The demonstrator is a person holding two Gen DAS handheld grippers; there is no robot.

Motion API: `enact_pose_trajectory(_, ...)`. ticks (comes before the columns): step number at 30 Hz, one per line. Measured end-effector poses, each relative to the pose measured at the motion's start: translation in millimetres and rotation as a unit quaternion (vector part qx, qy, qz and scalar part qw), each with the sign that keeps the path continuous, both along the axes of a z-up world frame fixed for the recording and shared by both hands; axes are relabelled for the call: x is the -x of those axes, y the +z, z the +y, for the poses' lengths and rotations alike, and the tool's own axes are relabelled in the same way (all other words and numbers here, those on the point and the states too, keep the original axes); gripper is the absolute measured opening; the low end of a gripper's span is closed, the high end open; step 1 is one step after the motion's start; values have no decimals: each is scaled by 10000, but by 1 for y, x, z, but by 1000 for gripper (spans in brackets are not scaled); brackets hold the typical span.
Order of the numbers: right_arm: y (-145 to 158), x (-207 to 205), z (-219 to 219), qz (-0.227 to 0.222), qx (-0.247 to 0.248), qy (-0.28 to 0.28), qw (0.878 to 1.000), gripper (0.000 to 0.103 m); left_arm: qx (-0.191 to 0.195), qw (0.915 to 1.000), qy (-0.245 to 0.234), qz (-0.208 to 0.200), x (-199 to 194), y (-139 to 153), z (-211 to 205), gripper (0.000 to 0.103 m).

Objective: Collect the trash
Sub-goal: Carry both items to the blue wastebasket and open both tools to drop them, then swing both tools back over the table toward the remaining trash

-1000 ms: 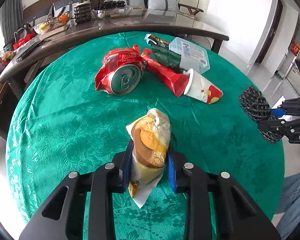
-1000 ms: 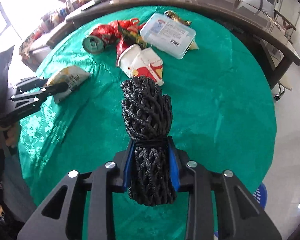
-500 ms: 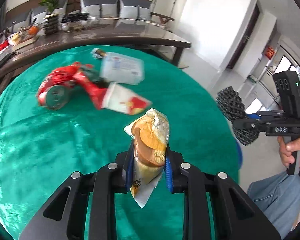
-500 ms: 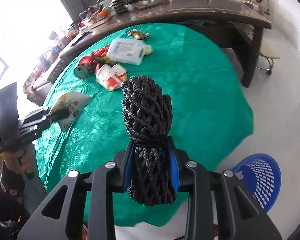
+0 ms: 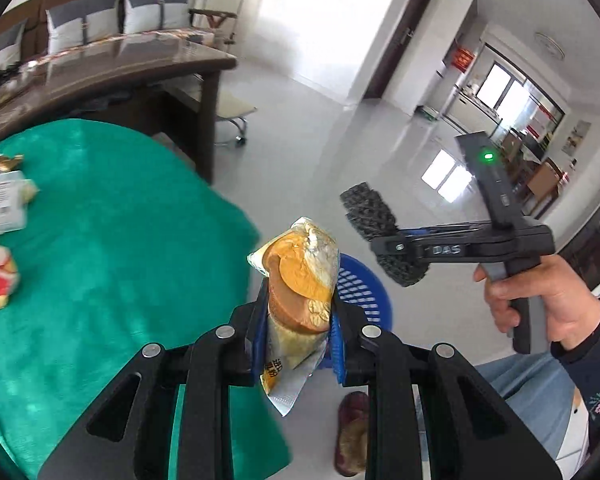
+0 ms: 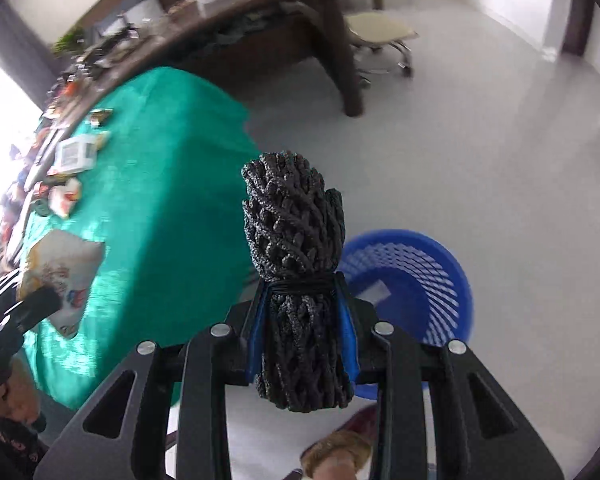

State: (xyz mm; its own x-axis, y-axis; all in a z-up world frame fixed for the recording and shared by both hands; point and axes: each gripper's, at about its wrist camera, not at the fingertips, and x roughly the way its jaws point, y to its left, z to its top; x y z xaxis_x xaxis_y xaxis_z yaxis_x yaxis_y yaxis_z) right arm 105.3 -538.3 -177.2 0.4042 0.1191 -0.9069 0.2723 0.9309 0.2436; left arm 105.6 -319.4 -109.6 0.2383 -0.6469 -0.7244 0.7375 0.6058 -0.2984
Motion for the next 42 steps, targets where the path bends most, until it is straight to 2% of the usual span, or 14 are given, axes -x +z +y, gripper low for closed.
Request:
enact_pose_trajectory(5, -44, 18, -53, 227, -323, -682, 9969, 30, -340, 9990, -240, 137, 7, -39, -75, 25)
enact_pose_trajectory(10, -64, 25, -75, 341, -538, -868, 9942, 30, -649, 9965, -353, 382, 1, -91, -130, 25)
enact_pose_trajectory(18, -92, 26, -95, 454, -746, -1083, 9903, 31, -917, 9925, -410, 703, -14, -144, -175, 26)
enact_pose_trajectory(20, -96, 24, -96, 395, -782, -1086, 9902, 34, -927, 9921, -447, 715, -16, -151, -183, 27)
enact_pose_trajectory(21, -98, 22, -97, 382, -804, -1096, 9900, 40, -922, 9920, -477, 721, -17, -156, -189, 29)
enact_pose_trajectory(22, -99, 23, -99, 372, -813, -1107, 9898, 45, -894, 9924, -483, 693, -18, -159, -194, 38)
enact_pose_trajectory(23, -99, 25, -102, 363, -812, -1147, 9894, 51, -881, 9927, -475, 666, -19, -161, -194, 56)
enact_pose_trajectory(26, -94, 29, -107, 265, -821, -1226, 9887, 55, -850, 9948, -346, 435, -20, -156, -190, 80)
enact_pose_trajectory(28, -85, 30, -109, 132, -750, -1253, 9892, 56, -792, 9965, -216, 129, -17, -145, -183, 91)
enact_pose_trajectory(29, -80, 30, -108, 63, -727, -1269, 9892, 62, -755, 9970, -135, -65, -12, -138, -178, 95)
enact_pose_trajectory(30, -76, 30, -108, -12, -692, -1283, 9893, 70, -675, 9972, -51, -305, -9, -128, -169, 96)
enact_pose_trajectory(34, -42, 24, -90, -416, -248, -1120, 9925, 82, -387, 9950, 116, -917, 4, -92, -140, 98)
enact_pose_trajectory(38, -7, 18, -56, -981, 514, -745, 9911, 95, -183, 9958, 91, -892, 7, -63, -106, 98)
enact_pose_trajectory(42, 19, 14, -3, -1419, 1266, -177, 9816, 95, -361, 9963, 113, -772, 11, -40, -58, 98)
